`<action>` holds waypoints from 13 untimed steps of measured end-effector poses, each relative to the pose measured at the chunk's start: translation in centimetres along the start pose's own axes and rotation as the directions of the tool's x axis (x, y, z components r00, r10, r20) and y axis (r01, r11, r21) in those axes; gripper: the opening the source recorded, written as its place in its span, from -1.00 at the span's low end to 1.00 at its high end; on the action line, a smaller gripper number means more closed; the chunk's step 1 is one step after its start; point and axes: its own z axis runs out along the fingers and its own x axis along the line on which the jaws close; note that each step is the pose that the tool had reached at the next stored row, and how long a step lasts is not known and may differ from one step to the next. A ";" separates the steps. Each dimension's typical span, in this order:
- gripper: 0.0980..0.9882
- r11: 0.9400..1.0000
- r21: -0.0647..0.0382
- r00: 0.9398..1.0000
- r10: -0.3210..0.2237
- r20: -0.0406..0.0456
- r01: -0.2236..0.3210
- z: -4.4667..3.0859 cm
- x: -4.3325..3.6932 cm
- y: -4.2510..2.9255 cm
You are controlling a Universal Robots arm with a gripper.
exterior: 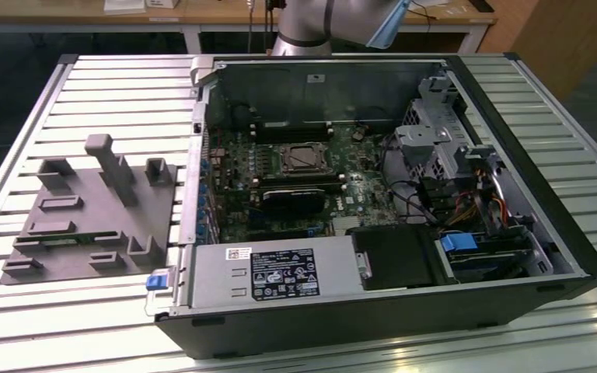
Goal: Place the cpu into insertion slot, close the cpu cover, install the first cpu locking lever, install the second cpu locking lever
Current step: 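Install the second cpu locking lever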
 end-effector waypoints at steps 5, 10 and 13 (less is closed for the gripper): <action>-0.99 1.000 0.000 1.000 0.000 0.000 0.000 0.86 -0.04 -0.29; -0.99 1.000 0.000 1.000 0.000 0.000 0.000 1.73 -0.09 -0.58; -0.99 1.000 0.000 1.000 0.000 0.000 0.000 2.24 -0.11 -0.75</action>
